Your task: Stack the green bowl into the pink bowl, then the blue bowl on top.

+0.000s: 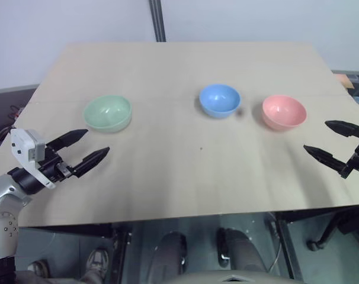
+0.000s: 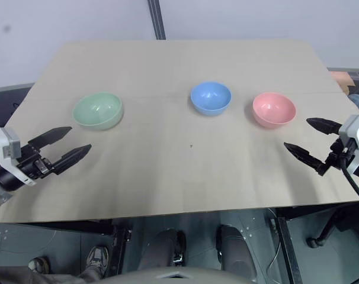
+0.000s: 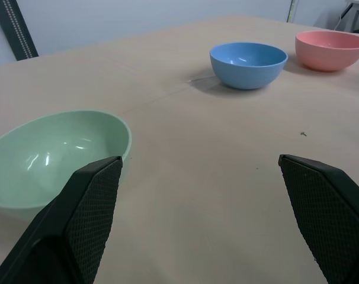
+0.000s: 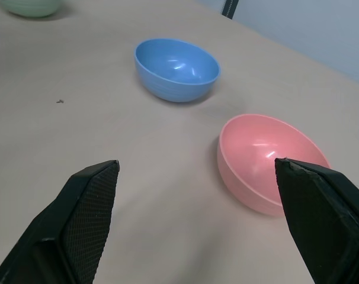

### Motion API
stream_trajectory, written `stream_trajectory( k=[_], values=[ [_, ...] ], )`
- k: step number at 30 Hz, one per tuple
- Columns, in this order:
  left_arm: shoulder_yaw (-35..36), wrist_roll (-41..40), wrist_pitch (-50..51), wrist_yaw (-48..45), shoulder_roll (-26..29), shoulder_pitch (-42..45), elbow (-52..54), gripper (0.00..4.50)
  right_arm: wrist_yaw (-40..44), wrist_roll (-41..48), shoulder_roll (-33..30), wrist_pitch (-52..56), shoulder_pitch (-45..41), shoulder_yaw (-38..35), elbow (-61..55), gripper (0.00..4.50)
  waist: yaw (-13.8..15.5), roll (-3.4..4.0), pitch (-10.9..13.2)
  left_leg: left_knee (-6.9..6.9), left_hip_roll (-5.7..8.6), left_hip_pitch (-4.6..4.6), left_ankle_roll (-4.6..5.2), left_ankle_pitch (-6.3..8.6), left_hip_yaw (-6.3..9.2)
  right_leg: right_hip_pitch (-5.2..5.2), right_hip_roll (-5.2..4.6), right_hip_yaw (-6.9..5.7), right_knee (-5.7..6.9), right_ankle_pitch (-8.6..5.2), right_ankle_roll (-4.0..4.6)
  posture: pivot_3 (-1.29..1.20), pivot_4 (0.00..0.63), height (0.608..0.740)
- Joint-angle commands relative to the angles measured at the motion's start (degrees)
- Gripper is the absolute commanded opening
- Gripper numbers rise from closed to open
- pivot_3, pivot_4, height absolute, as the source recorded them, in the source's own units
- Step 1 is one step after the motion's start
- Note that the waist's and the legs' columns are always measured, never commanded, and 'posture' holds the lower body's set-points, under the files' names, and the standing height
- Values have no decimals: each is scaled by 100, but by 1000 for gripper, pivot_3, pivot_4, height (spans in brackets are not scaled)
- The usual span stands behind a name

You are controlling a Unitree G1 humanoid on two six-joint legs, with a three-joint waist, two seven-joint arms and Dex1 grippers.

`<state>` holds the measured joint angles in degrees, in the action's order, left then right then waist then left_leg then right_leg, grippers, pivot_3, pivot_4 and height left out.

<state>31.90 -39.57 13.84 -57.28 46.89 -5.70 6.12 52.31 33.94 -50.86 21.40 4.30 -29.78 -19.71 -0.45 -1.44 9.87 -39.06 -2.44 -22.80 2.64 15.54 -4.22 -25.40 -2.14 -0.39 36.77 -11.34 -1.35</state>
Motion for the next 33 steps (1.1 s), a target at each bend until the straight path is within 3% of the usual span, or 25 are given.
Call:
stream_trajectory(
  k=[1, 9, 13, 17, 24, 27, 33],
  values=[
    [50, 0, 6, -39, 77, 168, 15, 4500, 25, 23, -128, 23, -178, -39, -100, 4399, 1, 0, 0, 0, 0, 0, 0, 0, 0, 0, 0, 0, 0, 0, 0, 0, 150, 740],
    [-286, -173, 197, -140, -126, 486, 256, 4500, -431, -285, 45, 239, -700, 644, -123, 4399, -4, 0, 0, 1, 1, -2, 0, 0, -1, -2, 1, 1, 2, 1, 1, 0, 150, 740],
    [-624, -306, 181, -410, -296, 715, 415, 4500, -1137, -831, 256, 668, -1329, 1448, 141, 4399, -13, -3, 0, -1, 4, -1, 0, 0, -3, 0, 0, 3, 2, 6, 9, 0, 150, 740],
    [-1082, -408, 220, -568, -534, 1072, 655, 4500, -1377, -1673, 660, 463, -2375, 2498, 1214, 4399, -22, -3, 0, -6, 9, 1, 0, -1, -4, 0, 1, 5, 6, 9, 11, 0, 150, 740],
    [-1359, -709, 413, -926, -514, 1439, 981, 4500, -1093, -2752, 1000, -508, -3712, 3458, 3563, 4399, -15, -2, 1, -5, 20, -18, 1, -1, -8, -16, 12, 12, 4, 27, 4, 0, 150, 740],
    [-1292, -923, 553, -994, -504, 1487, 1073, 4500, -892, -2958, 1011, -833, -4168, 3563, 4425, 3668, -27, -2, 1, -5, 20, -21, 2, 0, -9, -16, 10, 13, -1, 29, 0, 0, 150, 740],
    [-1272, -901, 564, -839, -609, 1289, 1274, 4500, -717, -3188, 1054, -1288, -4441, 3565, 4954, 727, -34, -1, 2, -4, 19, -19, 3, 1, -10, -17, 12, 15, 0, 29, 0, 0, 150, 740]
  ],
)
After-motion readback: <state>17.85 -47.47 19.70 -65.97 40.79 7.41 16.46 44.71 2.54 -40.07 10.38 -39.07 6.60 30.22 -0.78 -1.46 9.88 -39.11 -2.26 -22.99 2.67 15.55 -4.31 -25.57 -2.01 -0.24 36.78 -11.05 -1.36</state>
